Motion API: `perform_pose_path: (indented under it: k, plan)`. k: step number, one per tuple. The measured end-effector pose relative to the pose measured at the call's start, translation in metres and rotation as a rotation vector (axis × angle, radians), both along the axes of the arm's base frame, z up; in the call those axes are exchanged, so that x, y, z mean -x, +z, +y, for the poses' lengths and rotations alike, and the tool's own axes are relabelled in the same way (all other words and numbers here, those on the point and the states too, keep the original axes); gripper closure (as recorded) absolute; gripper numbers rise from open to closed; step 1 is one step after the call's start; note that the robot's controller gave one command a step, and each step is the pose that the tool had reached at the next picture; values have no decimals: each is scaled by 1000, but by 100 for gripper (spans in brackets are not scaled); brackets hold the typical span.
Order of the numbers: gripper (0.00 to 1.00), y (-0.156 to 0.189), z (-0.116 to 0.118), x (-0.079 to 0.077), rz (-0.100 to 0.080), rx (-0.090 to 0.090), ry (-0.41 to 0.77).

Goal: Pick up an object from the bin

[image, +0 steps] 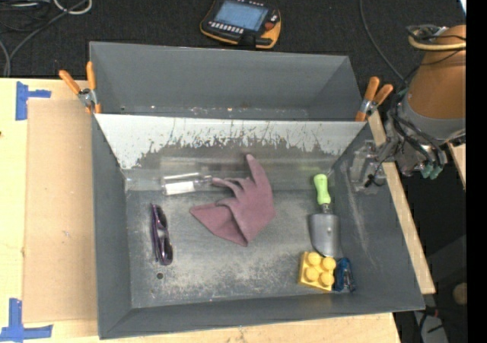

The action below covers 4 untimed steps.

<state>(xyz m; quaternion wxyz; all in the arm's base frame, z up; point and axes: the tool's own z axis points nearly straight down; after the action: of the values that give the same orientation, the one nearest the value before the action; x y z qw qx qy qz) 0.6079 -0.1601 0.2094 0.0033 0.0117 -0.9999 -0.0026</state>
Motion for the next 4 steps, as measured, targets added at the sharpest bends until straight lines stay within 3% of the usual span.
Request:
perform_pose_path:
  k: [1, 2, 3, 4]
  plan:
    - [100, -53, 17, 50, 8, -4, 47]
    - [100, -44, 15, 60, -2, -1, 61]
    - [100, -140, 25, 76, -1, -3, 160]
    - [0, -82, 2, 108, -12, 2, 161]
